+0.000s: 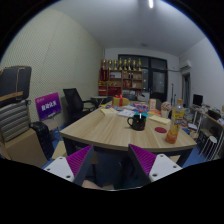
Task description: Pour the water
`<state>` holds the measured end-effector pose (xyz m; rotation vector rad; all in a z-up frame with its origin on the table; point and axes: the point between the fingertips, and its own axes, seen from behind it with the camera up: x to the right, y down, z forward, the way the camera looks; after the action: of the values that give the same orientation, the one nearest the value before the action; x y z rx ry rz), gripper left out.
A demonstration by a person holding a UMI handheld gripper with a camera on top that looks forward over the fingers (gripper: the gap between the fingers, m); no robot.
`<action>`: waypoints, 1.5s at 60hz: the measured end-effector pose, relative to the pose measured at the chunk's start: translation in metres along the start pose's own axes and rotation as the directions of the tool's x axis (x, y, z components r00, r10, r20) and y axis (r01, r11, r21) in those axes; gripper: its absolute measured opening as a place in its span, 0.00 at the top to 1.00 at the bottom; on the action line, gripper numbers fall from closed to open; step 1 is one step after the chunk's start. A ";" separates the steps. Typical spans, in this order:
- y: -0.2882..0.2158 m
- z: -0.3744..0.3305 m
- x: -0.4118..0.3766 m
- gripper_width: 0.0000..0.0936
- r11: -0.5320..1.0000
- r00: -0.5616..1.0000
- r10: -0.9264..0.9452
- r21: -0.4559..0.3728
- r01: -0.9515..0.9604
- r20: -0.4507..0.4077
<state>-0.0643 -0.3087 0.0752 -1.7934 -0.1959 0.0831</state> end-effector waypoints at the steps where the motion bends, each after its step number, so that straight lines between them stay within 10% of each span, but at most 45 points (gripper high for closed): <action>1: 0.000 0.000 0.001 0.14 1.000 1.000 0.000 0.000 0.000 -0.003; 60: -0.025 0.189 0.340 0.15 0.989 0.950 0.083 0.142 -0.041 -0.300; 62: -0.024 0.196 0.345 0.18 0.988 0.947 0.095 0.146 -0.052 -0.308; 65: -0.022 0.206 0.347 0.51 0.985 0.940 0.121 0.160 -0.072 -0.320; 80: -0.027 0.213 0.352 0.61 0.976 0.937 0.130 0.206 -0.064 -0.325; 90: -0.070 0.217 0.371 0.66 0.959 0.881 -0.182 0.119 0.256 -0.436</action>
<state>0.2592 -0.0195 0.1112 -1.5611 -0.0760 -0.4387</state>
